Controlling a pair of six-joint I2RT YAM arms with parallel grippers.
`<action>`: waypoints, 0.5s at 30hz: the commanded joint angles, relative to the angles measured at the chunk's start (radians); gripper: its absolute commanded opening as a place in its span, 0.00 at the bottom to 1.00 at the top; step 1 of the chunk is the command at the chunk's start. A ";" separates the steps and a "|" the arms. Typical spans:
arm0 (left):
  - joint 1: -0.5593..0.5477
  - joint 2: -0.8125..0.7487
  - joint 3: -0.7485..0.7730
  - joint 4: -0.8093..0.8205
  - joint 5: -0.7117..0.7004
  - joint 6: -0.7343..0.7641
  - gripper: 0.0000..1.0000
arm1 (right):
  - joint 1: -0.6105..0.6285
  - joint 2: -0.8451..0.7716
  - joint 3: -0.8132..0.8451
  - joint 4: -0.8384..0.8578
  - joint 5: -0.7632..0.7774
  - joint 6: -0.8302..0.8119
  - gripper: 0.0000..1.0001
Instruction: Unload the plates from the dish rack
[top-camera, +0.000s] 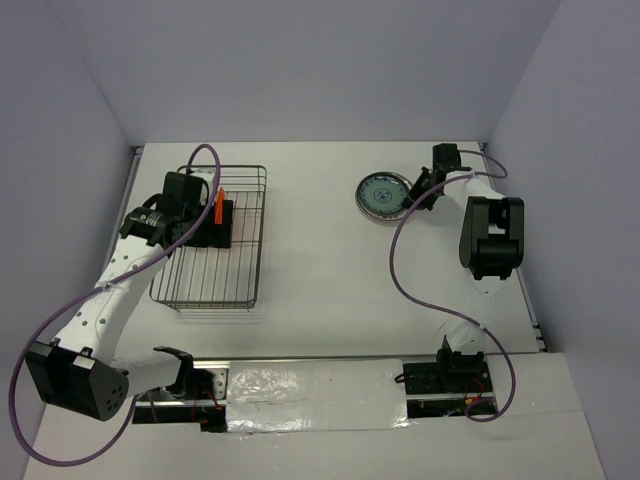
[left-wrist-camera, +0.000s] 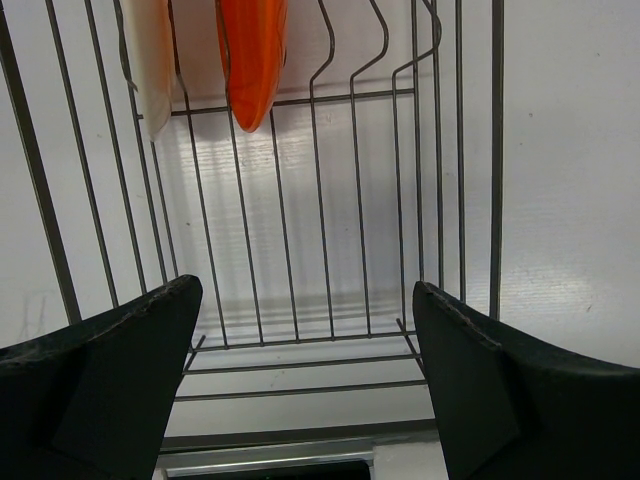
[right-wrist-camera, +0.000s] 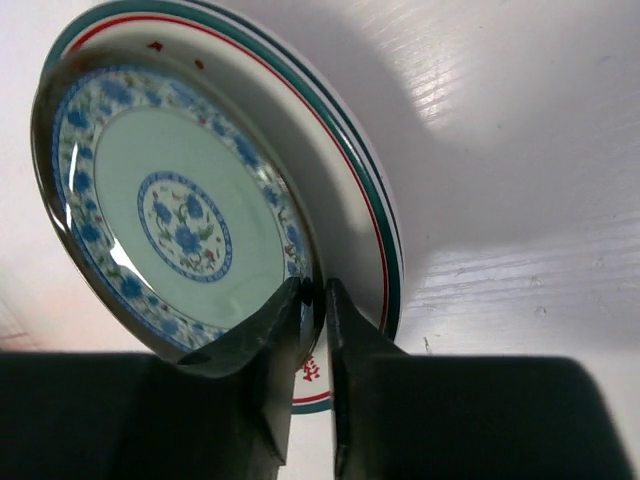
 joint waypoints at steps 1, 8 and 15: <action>0.007 -0.012 0.031 0.006 -0.011 0.024 1.00 | 0.005 0.018 -0.002 -0.031 0.081 0.038 0.19; 0.007 -0.019 0.030 0.011 -0.014 0.025 1.00 | 0.005 -0.040 0.011 -0.028 0.041 0.079 0.00; 0.007 -0.031 0.059 0.025 0.003 0.007 0.99 | 0.004 -0.214 0.111 -0.095 -0.013 0.102 0.00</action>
